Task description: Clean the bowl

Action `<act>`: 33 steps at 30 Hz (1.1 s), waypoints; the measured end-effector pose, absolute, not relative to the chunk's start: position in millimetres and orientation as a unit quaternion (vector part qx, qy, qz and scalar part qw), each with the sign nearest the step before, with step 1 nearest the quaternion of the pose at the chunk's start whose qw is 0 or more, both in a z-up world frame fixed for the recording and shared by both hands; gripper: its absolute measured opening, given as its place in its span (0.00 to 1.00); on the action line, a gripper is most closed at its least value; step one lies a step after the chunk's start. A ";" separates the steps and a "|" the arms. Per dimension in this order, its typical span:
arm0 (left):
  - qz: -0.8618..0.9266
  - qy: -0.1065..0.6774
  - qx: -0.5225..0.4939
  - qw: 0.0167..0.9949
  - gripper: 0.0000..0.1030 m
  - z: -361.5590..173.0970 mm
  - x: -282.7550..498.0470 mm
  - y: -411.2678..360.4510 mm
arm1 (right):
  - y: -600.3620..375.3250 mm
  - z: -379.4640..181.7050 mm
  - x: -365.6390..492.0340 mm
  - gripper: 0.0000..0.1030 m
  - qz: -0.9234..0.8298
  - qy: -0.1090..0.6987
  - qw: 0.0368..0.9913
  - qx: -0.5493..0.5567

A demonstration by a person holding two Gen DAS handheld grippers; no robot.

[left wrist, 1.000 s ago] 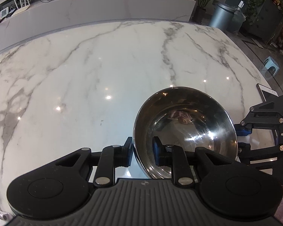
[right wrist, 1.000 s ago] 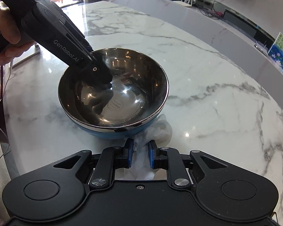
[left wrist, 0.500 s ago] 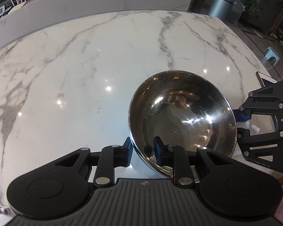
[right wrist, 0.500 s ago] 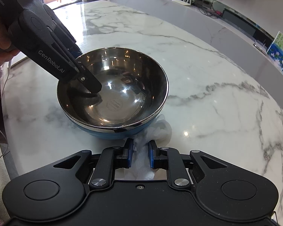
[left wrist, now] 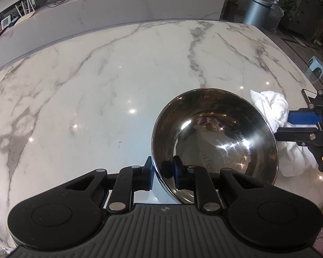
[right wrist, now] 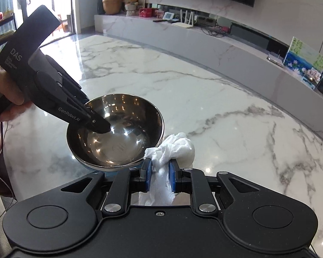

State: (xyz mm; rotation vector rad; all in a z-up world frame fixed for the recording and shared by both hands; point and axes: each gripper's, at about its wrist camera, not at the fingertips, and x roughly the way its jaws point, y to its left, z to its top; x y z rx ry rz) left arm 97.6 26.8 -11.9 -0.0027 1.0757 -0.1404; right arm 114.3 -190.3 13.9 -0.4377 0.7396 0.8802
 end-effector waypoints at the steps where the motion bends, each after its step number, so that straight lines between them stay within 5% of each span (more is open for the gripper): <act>1: -0.067 0.512 -0.002 0.857 0.16 -12.0 97.9 27.0 | -188.7 12.2 113.5 0.15 0.414 0.349 0.814 -0.210; 11: -0.064 0.508 -0.001 0.859 0.18 -12.7 99.2 26.7 | -168.2 -10.0 105.7 0.15 0.426 0.387 0.779 -0.249; 14: -0.071 0.515 -0.020 0.854 0.44 -12.9 96.7 30.7 | -166.1 -12.7 103.7 0.15 0.426 0.392 0.775 -0.253; 15: -0.074 0.518 -0.026 0.852 0.45 -12.9 95.9 32.1 | -164.9 -14.4 103.4 0.15 0.426 0.392 0.776 -0.253; 20: -0.087 0.529 -0.030 0.844 0.44 -12.6 90.6 31.1 | -144.1 -33.1 93.9 0.15 0.423 0.390 0.776 -0.256; 24: -0.088 0.537 -0.021 0.839 0.28 -15.1 89.6 27.7 | -138.3 -35.3 84.1 0.15 0.423 0.390 0.776 -0.257; 33: -0.083 0.526 0.002 0.847 0.23 -13.4 89.9 25.5 | -133.1 -28.4 77.7 0.15 0.427 0.386 0.779 -0.249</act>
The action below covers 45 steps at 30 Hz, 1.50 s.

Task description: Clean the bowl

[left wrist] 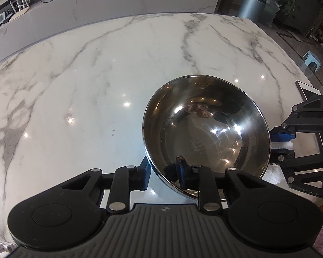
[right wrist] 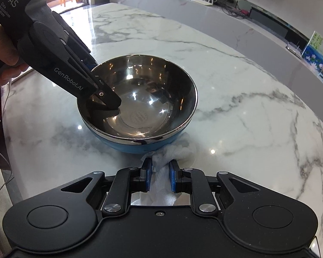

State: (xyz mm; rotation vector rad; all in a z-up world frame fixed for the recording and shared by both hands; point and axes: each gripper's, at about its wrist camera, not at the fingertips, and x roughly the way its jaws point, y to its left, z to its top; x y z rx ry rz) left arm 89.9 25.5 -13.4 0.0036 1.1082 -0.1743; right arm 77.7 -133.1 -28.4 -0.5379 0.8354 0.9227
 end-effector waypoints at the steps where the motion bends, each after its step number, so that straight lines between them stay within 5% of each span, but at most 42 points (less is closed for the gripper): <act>1: -0.082 0.524 0.005 0.848 0.23 -13.3 90.1 25.2 | -132.0 -27.3 75.4 0.15 0.427 0.384 0.782 -0.243; 15: -0.095 0.507 0.047 0.856 0.21 -12.3 94.3 20.5 | -118.9 -16.4 51.6 0.15 0.419 0.341 0.815 -0.208; 30: -0.094 0.509 0.043 0.854 0.22 -12.8 93.3 19.8 | -61.3 -54.2 36.1 0.15 0.425 0.385 0.784 -0.236; 35: -0.113 0.515 0.047 0.848 0.43 -13.1 89.9 18.5 | -43.5 -62.7 28.3 0.15 0.424 0.391 0.782 -0.235; 45: -0.119 0.532 0.029 0.838 0.36 -15.5 87.2 21.0 | -21.7 -66.1 22.6 0.15 0.426 0.394 0.779 -0.238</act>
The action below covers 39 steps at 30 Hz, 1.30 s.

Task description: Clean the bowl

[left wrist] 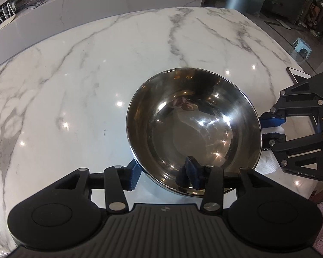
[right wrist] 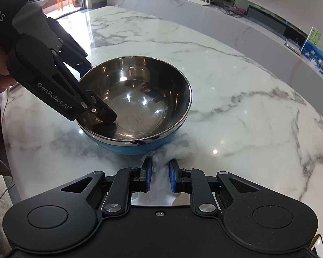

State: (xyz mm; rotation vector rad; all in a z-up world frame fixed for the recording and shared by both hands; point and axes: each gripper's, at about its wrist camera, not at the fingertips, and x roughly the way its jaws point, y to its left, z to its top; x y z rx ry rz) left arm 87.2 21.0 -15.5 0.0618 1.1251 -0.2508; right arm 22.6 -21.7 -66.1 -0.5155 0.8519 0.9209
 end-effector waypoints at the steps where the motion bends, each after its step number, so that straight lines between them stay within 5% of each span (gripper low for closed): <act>1: -0.118 0.532 0.028 0.838 0.35 -15.2 87.3 22.2 | -19.5 -67.0 22.2 0.15 0.426 0.394 0.779 -0.239; 5: -0.113 0.527 0.032 0.842 0.29 -14.1 87.3 23.7 | -19.3 -63.3 26.4 0.15 0.426 0.394 0.778 -0.240; 23: -0.135 0.512 0.067 0.846 0.27 -14.2 89.1 12.7 | -124.4 -10.4 77.6 0.15 0.391 0.341 0.831 -0.202; 35: -0.120 0.508 0.060 0.851 0.27 -15.0 92.0 13.8 | -111.6 -30.5 64.8 0.15 0.416 0.377 0.790 -0.244; 39: -0.103 0.511 0.020 0.853 0.36 -10.8 93.5 23.7 | -110.8 -33.3 65.9 0.15 0.417 0.381 0.787 -0.248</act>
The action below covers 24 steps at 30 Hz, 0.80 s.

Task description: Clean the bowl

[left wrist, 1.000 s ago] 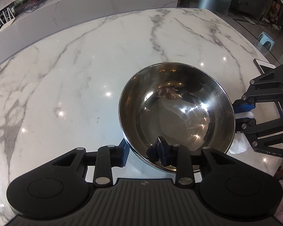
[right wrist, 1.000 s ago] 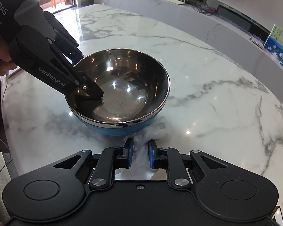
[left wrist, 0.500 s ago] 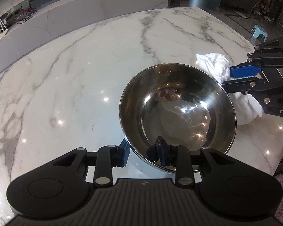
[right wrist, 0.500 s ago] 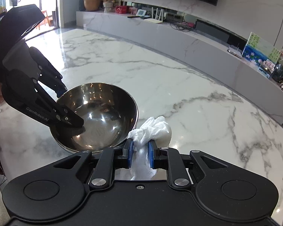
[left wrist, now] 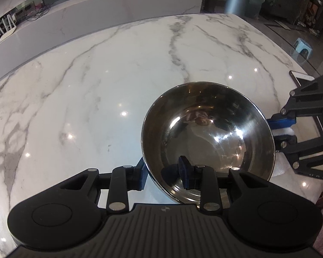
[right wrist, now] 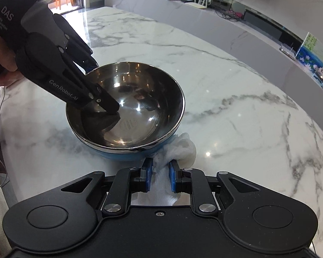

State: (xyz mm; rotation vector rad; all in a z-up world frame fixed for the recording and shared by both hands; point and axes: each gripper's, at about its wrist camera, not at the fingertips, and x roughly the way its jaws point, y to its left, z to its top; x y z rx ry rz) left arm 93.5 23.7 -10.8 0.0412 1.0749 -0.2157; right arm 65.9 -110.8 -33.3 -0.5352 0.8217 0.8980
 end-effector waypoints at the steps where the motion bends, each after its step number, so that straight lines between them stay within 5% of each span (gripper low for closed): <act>1: -0.100 0.513 0.012 0.852 0.39 -10.0 93.6 26.1 | -112.0 -33.3 67.1 0.15 0.416 0.382 0.787 -0.247; 8: -0.116 0.550 -0.030 0.826 0.40 -18.0 92.8 35.6 | -117.0 -35.9 71.3 0.15 0.418 0.387 0.781 -0.255; 14: -0.123 0.543 -0.020 0.831 0.25 -15.8 91.9 32.5 | -121.1 -35.6 73.0 0.15 0.421 0.387 0.778 -0.260; 24: -0.120 0.518 0.008 0.847 0.23 -13.2 95.4 26.9 | -138.1 -20.4 77.9 0.15 0.408 0.361 0.806 -0.231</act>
